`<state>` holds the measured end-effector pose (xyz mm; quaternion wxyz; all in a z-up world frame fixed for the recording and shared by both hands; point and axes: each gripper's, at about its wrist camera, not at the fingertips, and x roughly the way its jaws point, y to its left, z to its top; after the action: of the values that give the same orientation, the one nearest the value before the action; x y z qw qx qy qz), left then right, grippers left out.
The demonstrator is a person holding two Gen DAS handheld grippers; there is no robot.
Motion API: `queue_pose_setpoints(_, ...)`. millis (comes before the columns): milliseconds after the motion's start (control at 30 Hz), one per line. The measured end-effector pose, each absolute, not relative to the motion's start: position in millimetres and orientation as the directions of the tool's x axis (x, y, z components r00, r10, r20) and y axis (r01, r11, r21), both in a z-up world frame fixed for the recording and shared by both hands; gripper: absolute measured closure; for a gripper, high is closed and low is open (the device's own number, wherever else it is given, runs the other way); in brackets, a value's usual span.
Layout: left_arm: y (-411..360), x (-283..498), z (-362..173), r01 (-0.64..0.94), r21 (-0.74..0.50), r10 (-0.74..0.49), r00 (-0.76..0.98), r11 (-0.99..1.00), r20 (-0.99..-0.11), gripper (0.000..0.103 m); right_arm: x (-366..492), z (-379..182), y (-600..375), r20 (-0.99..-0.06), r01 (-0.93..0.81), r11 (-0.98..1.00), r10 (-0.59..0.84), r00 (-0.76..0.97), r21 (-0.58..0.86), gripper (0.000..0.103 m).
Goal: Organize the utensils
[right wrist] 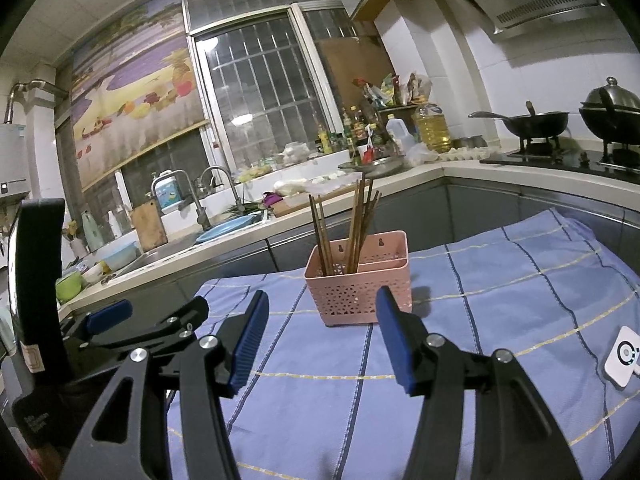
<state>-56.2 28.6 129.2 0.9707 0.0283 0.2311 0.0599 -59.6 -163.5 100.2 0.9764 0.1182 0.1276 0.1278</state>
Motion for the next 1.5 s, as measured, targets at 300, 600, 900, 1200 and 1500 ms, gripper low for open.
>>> queue_pose_setpoints(300,30.2,-58.4,132.7,-0.105,0.077,0.129,0.89,0.991,-0.437,0.006,-62.8,103.6,-162.7,-0.203,-0.232,0.939,0.287,0.936,0.255,0.046)
queue_pose_setpoints(600,29.7,-59.2,132.9,-0.107,0.079,0.131,0.891,0.991,-0.435,0.006,-63.2,103.5,-163.2,-0.201,-0.233,0.938,0.287,0.936,0.255,0.046)
queue_pose_setpoints(900,29.0,-59.5,132.7,-0.105,0.079,0.129,0.891,0.991,-0.436,0.006,-62.7,102.8,-164.5,-0.2,-0.234,0.938,0.288,0.936,0.255,0.046)
queue_pose_setpoints(1200,24.7,-61.0,138.6,-0.093,0.096,0.126,0.892,0.991,-0.433,0.006,-62.9,102.1,-164.3,-0.2,-0.233,0.938,0.288,0.937,0.256,0.046)
queue_pose_setpoints(1500,23.6,-61.5,137.4,-0.092,0.101,0.127,0.893,0.991,-0.431,0.006,-62.6,101.4,-165.2,-0.199,-0.235,0.938,0.289,0.937,0.256,0.046)
